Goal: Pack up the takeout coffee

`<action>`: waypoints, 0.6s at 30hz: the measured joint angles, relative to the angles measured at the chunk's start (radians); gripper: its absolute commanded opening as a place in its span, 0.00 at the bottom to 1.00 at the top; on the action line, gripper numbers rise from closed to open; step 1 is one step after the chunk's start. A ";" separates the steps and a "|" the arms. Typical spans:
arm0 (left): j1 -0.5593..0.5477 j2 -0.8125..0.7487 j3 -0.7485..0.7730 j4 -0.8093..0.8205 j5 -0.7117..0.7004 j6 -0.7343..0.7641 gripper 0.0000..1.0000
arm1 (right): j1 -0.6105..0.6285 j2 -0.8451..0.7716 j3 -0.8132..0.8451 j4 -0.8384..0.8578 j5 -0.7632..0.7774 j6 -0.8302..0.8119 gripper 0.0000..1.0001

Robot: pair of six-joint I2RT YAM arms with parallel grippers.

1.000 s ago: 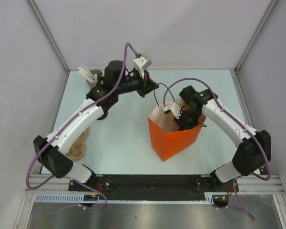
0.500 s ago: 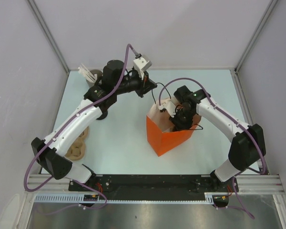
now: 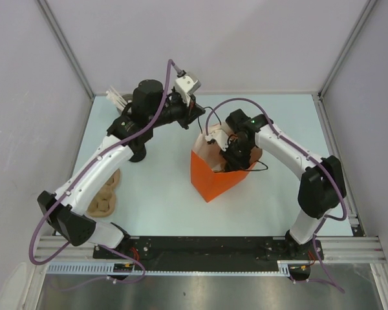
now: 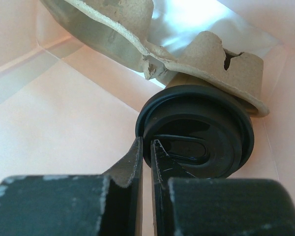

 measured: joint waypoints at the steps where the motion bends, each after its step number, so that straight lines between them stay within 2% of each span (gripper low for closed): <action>1: 0.003 0.000 0.000 -0.001 -0.002 0.004 0.00 | 0.000 0.010 0.009 0.000 -0.003 0.000 0.00; 18: 0.073 -0.023 -0.026 -0.003 0.004 0.005 0.00 | -0.007 0.077 0.076 -0.002 -0.040 0.001 0.00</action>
